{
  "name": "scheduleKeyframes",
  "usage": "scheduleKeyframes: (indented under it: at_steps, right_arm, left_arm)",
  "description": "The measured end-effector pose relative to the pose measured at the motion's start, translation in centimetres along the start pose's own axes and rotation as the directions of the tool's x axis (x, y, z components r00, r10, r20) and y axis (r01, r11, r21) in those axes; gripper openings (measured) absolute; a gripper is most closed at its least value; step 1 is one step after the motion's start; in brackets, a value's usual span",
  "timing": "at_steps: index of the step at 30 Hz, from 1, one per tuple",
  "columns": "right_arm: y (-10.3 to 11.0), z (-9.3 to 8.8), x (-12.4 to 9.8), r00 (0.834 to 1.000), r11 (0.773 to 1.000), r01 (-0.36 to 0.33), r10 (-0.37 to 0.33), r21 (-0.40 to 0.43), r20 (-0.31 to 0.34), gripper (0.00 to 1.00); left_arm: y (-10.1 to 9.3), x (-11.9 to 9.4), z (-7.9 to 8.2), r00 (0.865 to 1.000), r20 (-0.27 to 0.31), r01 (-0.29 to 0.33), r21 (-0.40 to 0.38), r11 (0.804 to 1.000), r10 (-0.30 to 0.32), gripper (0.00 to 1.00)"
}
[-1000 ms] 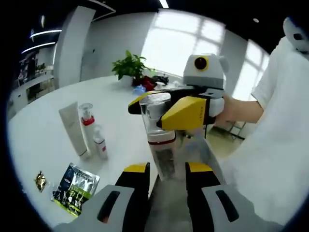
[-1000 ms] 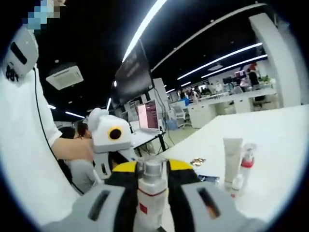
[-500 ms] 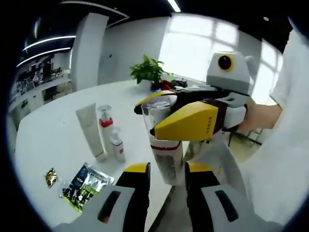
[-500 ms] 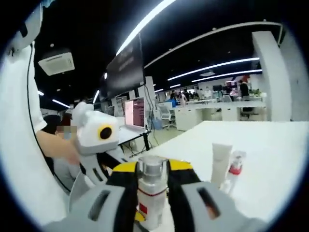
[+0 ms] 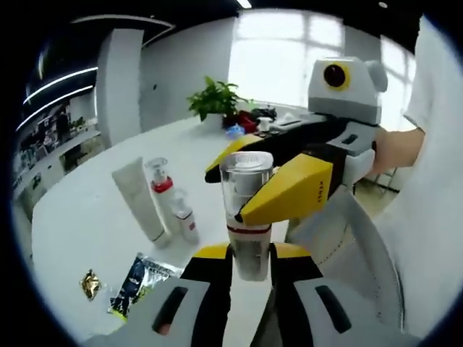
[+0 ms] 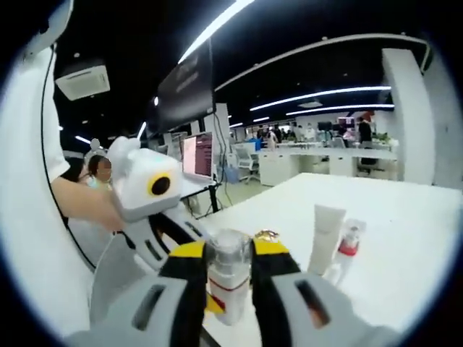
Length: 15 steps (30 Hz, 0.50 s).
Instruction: Arrange the skincare products in the storage area until every visible bottle or jar stands upright without overlapping.
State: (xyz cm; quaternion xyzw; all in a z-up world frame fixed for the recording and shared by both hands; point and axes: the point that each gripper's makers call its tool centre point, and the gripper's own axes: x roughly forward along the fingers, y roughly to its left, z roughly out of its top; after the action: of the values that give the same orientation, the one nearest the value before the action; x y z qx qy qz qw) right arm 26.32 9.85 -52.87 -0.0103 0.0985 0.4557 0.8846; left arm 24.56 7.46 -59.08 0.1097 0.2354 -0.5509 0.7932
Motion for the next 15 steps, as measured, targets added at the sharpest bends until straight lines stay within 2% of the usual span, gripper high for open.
scheduleKeyframes:
  at_steps: [7,15]
  right_arm:
    - [-0.3,-1.7,0.6,0.999,1.0,-0.004,0.004,-0.004,-0.05,0.22]
    - [-0.7,-4.6,1.2,0.993,1.0,-0.002,0.003,0.013,-0.121,0.22]
  left_arm:
    - [0.7,0.8,-1.6,0.999,-0.042,0.029,0.043,0.999,-0.027,0.17]
    - [1.3,2.1,-3.9,0.994,-0.097,0.055,0.076,0.996,-0.048,0.16]
